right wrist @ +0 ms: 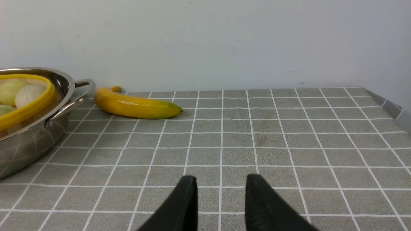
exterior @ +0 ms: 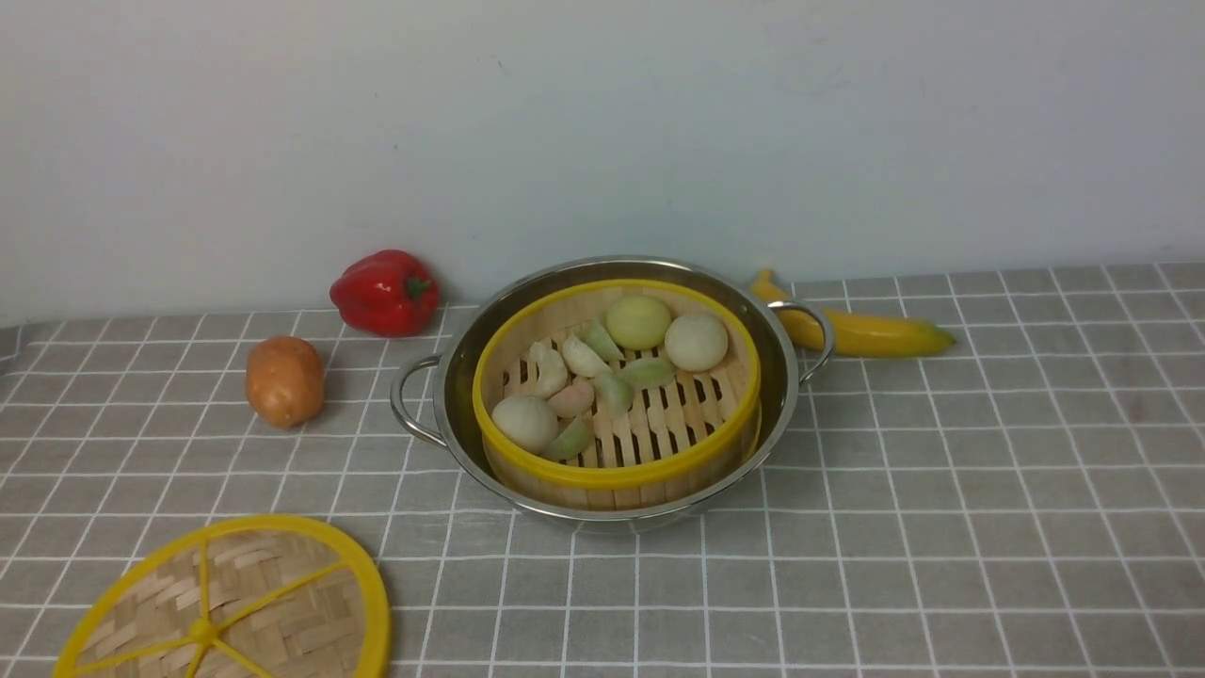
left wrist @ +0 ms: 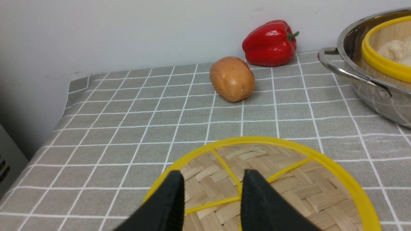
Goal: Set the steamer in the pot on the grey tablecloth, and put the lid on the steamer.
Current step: 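Grasp the bamboo steamer lid lying on the table by its centre knob, then place the yellow bamboo steamer lid onto the steamer in the pot with the left gripper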
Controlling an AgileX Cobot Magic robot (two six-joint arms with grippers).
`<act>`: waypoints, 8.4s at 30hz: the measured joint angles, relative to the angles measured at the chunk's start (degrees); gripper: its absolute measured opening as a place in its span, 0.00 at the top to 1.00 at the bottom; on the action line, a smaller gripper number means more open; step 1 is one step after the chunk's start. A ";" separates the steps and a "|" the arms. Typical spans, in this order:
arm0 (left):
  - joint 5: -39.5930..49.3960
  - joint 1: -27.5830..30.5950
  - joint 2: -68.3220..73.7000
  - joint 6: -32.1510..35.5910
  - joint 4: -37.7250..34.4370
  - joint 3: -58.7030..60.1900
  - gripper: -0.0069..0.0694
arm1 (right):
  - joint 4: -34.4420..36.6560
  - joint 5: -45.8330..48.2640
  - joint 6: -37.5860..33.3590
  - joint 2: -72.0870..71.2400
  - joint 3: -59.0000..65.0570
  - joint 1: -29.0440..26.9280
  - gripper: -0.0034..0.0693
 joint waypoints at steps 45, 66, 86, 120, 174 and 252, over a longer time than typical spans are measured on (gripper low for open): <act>0.00 0.00 0.00 0.00 0.00 0.00 0.59 | 9.39 0.42 -15.80 0.00 0.00 0.00 0.62; -30.77 0.00 0.00 -10.31 -16.45 -0.54 0.59 | 9.39 0.38 -15.04 0.00 0.00 0.00 0.62; 42.20 0.00 28.45 4.22 -11.95 -44.32 0.59 | 9.48 0.27 -15.04 0.00 0.00 0.00 0.62; 28.32 0.00 87.37 6.23 -8.97 -47.43 0.59 | 9.43 0.22 -15.04 0.00 0.00 0.00 0.62; 31.16 0.00 83.55 7.50 -8.07 -57.64 0.76 | 9.43 0.17 -14.86 0.00 0.00 0.00 0.62; 36.28 -27.73 112.85 41.11 -11.35 -100.24 0.76 | 9.61 0.12 -14.82 0.00 0.00 0.00 0.62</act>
